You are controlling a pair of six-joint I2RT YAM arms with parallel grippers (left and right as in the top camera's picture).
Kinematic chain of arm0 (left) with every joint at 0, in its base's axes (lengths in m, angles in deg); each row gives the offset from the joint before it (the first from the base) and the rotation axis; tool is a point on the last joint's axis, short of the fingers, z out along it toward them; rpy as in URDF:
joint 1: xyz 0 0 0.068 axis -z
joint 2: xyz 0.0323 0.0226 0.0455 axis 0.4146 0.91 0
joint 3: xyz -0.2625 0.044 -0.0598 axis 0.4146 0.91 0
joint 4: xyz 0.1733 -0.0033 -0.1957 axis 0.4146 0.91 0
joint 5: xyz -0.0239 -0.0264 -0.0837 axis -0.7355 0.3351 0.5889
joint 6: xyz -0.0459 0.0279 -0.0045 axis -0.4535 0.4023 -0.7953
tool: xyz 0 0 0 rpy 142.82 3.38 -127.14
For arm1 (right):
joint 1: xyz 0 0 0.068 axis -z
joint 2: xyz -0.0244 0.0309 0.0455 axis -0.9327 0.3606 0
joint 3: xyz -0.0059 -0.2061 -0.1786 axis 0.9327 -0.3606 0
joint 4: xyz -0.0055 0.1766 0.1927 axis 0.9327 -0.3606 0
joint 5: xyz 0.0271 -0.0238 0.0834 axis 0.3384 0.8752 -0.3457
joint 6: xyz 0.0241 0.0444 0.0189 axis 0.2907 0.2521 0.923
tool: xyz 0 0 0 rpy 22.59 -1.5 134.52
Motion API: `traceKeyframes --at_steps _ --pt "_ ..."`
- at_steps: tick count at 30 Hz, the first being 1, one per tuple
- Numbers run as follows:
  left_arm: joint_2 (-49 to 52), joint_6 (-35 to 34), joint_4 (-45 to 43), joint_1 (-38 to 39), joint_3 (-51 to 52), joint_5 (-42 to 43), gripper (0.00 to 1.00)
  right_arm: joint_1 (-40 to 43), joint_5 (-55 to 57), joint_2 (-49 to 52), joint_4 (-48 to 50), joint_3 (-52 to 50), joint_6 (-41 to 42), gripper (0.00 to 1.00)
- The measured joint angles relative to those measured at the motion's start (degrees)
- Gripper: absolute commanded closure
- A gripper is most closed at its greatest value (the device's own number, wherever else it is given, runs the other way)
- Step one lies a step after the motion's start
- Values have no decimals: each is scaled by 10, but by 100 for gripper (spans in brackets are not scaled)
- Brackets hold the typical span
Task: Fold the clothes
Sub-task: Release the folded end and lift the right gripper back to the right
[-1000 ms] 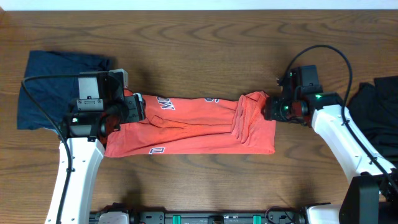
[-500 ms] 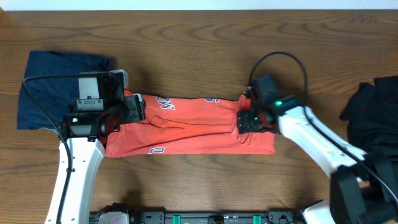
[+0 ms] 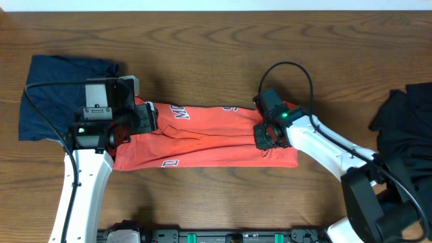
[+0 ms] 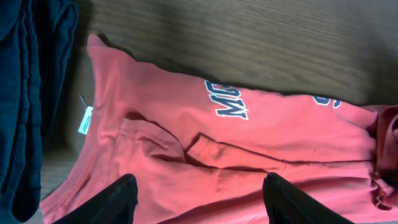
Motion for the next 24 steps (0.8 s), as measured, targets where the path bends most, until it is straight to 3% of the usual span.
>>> traceKeyframes --at_steps 13,15,16,24 --pt "0 0 0 0 0 0 34 -7 -68 -69 -30 0 -64 98" --pt "0 0 0 0 0 0 34 -14 -72 -69 -33 0 -66 62" --pt "0 0 0 0 0 0 34 -15 -75 -69 -33 0 -67 54" --pt "0 0 0 0 0 0 34 -4 -76 -69 -34 1 -79 44"
